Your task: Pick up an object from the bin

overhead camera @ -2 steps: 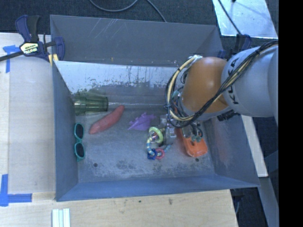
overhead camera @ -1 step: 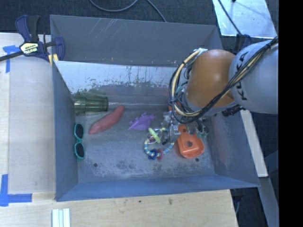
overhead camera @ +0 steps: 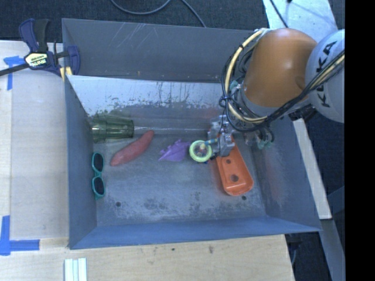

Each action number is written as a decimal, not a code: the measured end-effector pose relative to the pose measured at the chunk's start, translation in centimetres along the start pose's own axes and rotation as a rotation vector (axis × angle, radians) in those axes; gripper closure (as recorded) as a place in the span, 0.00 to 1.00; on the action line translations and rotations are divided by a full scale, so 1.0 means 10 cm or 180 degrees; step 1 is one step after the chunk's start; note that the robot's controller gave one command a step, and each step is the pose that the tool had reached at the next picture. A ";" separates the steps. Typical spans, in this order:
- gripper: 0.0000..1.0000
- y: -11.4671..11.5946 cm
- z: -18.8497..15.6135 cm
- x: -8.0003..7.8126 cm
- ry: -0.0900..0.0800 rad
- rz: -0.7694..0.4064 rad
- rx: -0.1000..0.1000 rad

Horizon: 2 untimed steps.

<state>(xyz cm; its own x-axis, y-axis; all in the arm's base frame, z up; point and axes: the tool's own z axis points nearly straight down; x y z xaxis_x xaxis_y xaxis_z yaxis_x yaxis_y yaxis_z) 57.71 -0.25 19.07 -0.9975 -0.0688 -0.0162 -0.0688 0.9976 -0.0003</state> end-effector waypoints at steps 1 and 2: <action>1.00 0.00 0.00 0.00 0.0000 0.0002 0.0000; 1.00 -0.03 -0.28 -0.04 0.0021 -0.0003 -0.0001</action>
Offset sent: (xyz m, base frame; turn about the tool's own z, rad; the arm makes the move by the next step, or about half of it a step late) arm 0.0101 -0.0060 0.0651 -0.0018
